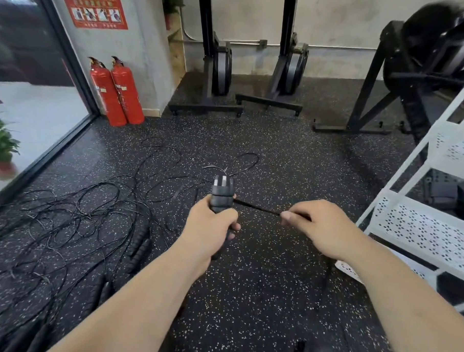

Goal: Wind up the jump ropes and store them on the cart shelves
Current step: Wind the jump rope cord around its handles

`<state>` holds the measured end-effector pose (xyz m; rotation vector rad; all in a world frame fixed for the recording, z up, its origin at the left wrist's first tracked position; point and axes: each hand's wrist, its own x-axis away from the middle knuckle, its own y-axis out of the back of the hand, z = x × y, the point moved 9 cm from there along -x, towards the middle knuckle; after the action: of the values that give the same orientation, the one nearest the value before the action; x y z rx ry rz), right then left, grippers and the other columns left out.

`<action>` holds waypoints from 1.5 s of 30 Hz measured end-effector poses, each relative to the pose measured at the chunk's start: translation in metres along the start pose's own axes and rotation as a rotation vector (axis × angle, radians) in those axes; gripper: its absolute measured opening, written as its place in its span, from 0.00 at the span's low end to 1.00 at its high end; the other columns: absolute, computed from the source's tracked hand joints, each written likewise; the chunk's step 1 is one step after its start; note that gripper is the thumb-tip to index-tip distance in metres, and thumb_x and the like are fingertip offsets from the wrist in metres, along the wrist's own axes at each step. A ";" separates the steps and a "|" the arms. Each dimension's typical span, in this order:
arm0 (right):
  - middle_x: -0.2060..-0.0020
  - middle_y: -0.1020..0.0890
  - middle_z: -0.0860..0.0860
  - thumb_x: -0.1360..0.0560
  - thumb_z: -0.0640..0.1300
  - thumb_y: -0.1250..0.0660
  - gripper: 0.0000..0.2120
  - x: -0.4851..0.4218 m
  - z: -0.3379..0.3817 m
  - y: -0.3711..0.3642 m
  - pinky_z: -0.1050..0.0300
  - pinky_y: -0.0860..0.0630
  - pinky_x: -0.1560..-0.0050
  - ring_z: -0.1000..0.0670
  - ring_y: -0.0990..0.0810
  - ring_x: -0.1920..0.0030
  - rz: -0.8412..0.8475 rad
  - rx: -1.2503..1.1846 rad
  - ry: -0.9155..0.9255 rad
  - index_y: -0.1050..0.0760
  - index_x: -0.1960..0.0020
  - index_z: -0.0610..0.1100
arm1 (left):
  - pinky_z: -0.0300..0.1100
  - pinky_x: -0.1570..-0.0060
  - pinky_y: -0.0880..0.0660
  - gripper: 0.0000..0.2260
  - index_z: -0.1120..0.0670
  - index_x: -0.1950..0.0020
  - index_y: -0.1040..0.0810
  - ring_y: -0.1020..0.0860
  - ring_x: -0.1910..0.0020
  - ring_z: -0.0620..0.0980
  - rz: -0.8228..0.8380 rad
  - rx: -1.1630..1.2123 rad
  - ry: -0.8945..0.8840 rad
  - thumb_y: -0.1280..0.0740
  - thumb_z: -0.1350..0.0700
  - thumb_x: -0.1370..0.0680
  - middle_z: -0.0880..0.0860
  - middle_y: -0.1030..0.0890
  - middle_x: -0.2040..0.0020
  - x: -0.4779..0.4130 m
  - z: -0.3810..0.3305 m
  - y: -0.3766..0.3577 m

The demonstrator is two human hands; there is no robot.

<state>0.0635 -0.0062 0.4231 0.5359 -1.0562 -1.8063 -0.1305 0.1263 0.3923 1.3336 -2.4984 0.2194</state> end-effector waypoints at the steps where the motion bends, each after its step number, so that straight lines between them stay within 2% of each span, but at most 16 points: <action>1: 0.69 0.18 0.54 0.16 0.62 0.38 0.14 0.001 -0.001 0.003 0.51 0.26 0.65 0.54 0.24 0.71 -0.021 -0.006 -0.001 0.18 0.53 0.61 | 0.41 0.63 0.23 0.13 0.52 0.41 0.20 0.23 0.64 0.50 -0.010 -0.019 -0.008 0.33 0.66 0.22 0.55 0.16 0.60 0.000 -0.001 0.002; 4: 0.72 0.21 0.60 0.15 0.59 0.38 0.14 0.002 0.014 -0.002 0.56 0.33 0.69 0.58 0.28 0.74 -0.096 -0.035 -0.003 0.17 0.54 0.58 | 0.41 0.64 0.22 0.12 0.54 0.41 0.21 0.21 0.67 0.48 0.059 0.004 -0.008 0.33 0.67 0.22 0.57 0.16 0.58 0.012 -0.001 -0.015; 5: 0.72 0.21 0.59 0.15 0.58 0.38 0.15 0.002 0.021 -0.007 0.56 0.34 0.69 0.58 0.28 0.73 -0.108 -0.020 0.000 0.18 0.54 0.55 | 0.40 0.64 0.22 0.13 0.55 0.40 0.21 0.21 0.67 0.47 0.111 0.022 0.002 0.33 0.68 0.21 0.58 0.17 0.58 0.019 0.001 -0.025; 9: 0.62 0.17 0.52 0.14 0.51 0.36 0.12 -0.001 0.028 -0.036 0.53 0.25 0.62 0.51 0.20 0.62 -0.041 -0.021 0.010 0.21 0.55 0.51 | 0.39 0.71 0.26 0.12 0.55 0.43 0.21 0.22 0.69 0.47 0.254 0.051 0.054 0.35 0.70 0.21 0.59 0.18 0.57 0.040 0.010 -0.058; 13: 0.68 0.21 0.53 0.14 0.56 0.37 0.16 -0.004 0.021 -0.030 0.56 0.32 0.68 0.53 0.25 0.69 0.025 0.013 0.017 0.22 0.59 0.54 | 0.43 0.64 0.22 0.16 0.53 0.38 0.18 0.20 0.66 0.48 0.173 0.053 0.045 0.34 0.69 0.22 0.57 0.16 0.57 0.021 0.009 -0.040; 16: 0.71 0.21 0.53 0.15 0.61 0.39 0.16 -0.003 0.004 -0.010 0.54 0.31 0.67 0.53 0.28 0.73 0.000 0.024 -0.008 0.18 0.54 0.57 | 0.47 0.58 0.21 0.18 0.52 0.36 0.17 0.20 0.63 0.49 0.003 0.081 0.004 0.33 0.68 0.22 0.57 0.16 0.57 -0.003 -0.002 -0.002; 18: 0.71 0.20 0.53 0.15 0.61 0.39 0.15 -0.001 -0.001 -0.001 0.53 0.29 0.67 0.54 0.28 0.74 -0.055 -0.005 -0.011 0.18 0.54 0.59 | 0.47 0.59 0.21 0.16 0.54 0.36 0.18 0.20 0.64 0.49 -0.025 0.067 -0.010 0.33 0.68 0.21 0.57 0.17 0.59 -0.007 -0.007 0.010; 22: 0.71 0.21 0.54 0.15 0.56 0.38 0.13 0.002 0.018 -0.009 0.59 0.33 0.71 0.57 0.28 0.74 -0.130 -0.049 0.004 0.19 0.54 0.55 | 0.42 0.60 0.21 0.15 0.53 0.39 0.20 0.21 0.66 0.48 0.176 -0.076 -0.001 0.32 0.68 0.22 0.57 0.15 0.59 0.021 -0.002 -0.025; 25: 0.61 0.16 0.50 0.14 0.48 0.36 0.09 0.001 0.029 -0.031 0.52 0.26 0.61 0.48 0.18 0.61 -0.056 0.009 0.021 0.19 0.50 0.49 | 0.37 0.68 0.24 0.14 0.53 0.43 0.21 0.22 0.71 0.45 0.307 -0.100 0.001 0.33 0.70 0.22 0.57 0.17 0.61 0.039 0.008 -0.057; 27: 0.60 0.16 0.50 0.14 0.48 0.37 0.09 -0.001 0.029 -0.035 0.51 0.27 0.61 0.48 0.18 0.61 -0.015 0.019 0.026 0.19 0.48 0.49 | 0.38 0.68 0.25 0.14 0.52 0.44 0.20 0.23 0.71 0.45 0.291 -0.103 0.002 0.34 0.70 0.22 0.57 0.17 0.62 0.036 0.010 -0.058; 31: 0.67 0.19 0.54 0.14 0.56 0.38 0.14 -0.002 0.015 -0.020 0.54 0.29 0.67 0.52 0.24 0.70 0.029 0.044 0.025 0.19 0.52 0.54 | 0.37 0.68 0.24 0.14 0.53 0.41 0.20 0.22 0.71 0.43 0.134 -0.177 -0.041 0.33 0.68 0.23 0.57 0.16 0.58 0.013 -0.001 -0.024; 34: 0.72 0.22 0.55 0.15 0.58 0.38 0.14 0.000 0.003 -0.005 0.61 0.35 0.73 0.57 0.31 0.76 -0.007 0.014 0.009 0.18 0.53 0.57 | 0.35 0.67 0.23 0.15 0.52 0.38 0.21 0.21 0.69 0.43 0.039 -0.197 -0.060 0.32 0.66 0.23 0.58 0.15 0.56 0.001 -0.005 -0.001; 37: 0.72 0.23 0.54 0.14 0.57 0.38 0.14 0.002 0.009 -0.008 0.62 0.37 0.73 0.57 0.30 0.76 -0.057 0.014 0.015 0.19 0.54 0.57 | 0.37 0.65 0.23 0.17 0.51 0.37 0.20 0.21 0.68 0.44 0.134 -0.168 -0.045 0.32 0.67 0.23 0.57 0.16 0.57 0.010 0.002 -0.019; 40: 0.64 0.18 0.53 0.14 0.51 0.37 0.12 0.001 0.020 -0.028 0.52 0.29 0.65 0.51 0.21 0.65 -0.049 0.039 0.049 0.24 0.57 0.57 | 0.43 0.61 0.23 0.15 0.55 0.40 0.20 0.21 0.67 0.49 0.307 -0.055 0.023 0.33 0.69 0.23 0.58 0.17 0.60 0.029 0.014 -0.054; 42: 0.60 0.17 0.52 0.15 0.50 0.37 0.09 -0.001 0.021 -0.035 0.50 0.25 0.61 0.49 0.19 0.62 -0.028 0.043 0.052 0.24 0.53 0.56 | 0.46 0.61 0.23 0.13 0.55 0.42 0.20 0.20 0.66 0.49 0.319 -0.059 0.034 0.34 0.69 0.23 0.58 0.18 0.62 0.030 0.017 -0.060; 45: 0.64 0.18 0.54 0.15 0.52 0.36 0.08 -0.001 0.021 -0.030 0.54 0.28 0.66 0.51 0.20 0.66 -0.003 0.033 0.060 0.20 0.50 0.55 | 0.45 0.63 0.24 0.15 0.54 0.41 0.20 0.22 0.68 0.48 0.245 -0.095 0.024 0.34 0.68 0.23 0.57 0.18 0.61 0.017 0.013 -0.045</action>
<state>0.0337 0.0094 0.4086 0.6084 -1.0461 -1.7671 -0.1044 0.0845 0.3854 0.9820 -2.6130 0.1662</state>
